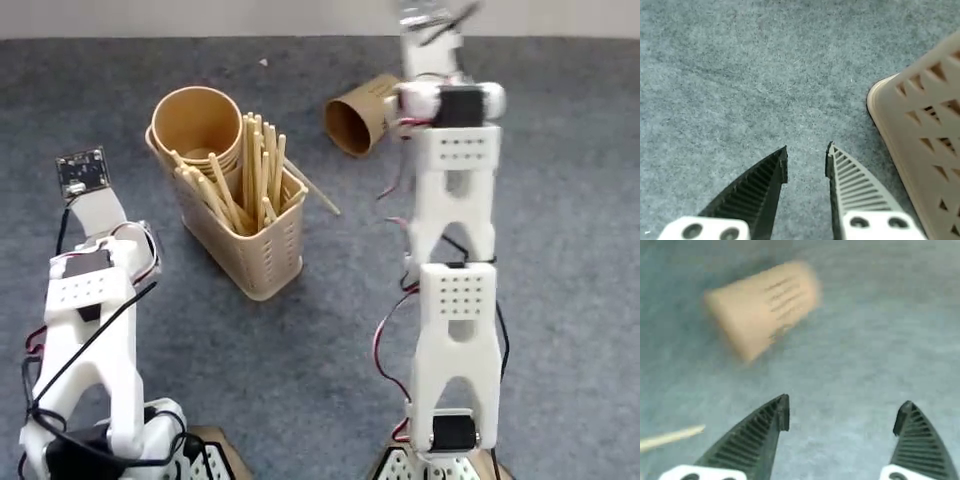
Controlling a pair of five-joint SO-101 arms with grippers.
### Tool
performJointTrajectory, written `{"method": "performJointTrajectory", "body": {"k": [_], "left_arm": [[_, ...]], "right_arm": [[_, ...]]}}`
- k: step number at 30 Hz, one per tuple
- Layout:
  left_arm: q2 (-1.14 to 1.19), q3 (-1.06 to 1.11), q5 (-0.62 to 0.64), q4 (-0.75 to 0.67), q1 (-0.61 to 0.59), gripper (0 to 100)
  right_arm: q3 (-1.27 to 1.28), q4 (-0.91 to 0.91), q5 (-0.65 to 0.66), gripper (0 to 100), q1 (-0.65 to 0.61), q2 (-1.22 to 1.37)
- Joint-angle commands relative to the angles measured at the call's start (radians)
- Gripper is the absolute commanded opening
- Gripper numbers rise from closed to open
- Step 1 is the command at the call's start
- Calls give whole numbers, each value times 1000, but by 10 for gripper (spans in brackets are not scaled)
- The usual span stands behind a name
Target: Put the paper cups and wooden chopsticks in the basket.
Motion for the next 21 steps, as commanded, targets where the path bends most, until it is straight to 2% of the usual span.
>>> {"method": "performJointTrajectory", "body": {"k": [1, 5, 8, 11, 14, 21], "left_arm": [[-21, -8, -8, -12, 12, 154], [-21, -7, -8, -12, 12, 154], [-21, -5, -8, -11, 12, 154], [-19, -5, -8, -12, 13, 154], [-19, -5, -9, -12, 13, 154], [-19, -5, -9, -12, 13, 154]], "right_arm": [[-67, -170, -23, 328, 31, -41], [33, -518, 54, 328, -39, 116], [39, -717, -29, 328, -41, 202], [33, -788, -150, 328, -48, 228], [38, -851, -218, 328, -56, 237], [127, -888, -215, 328, -58, 263]]}}
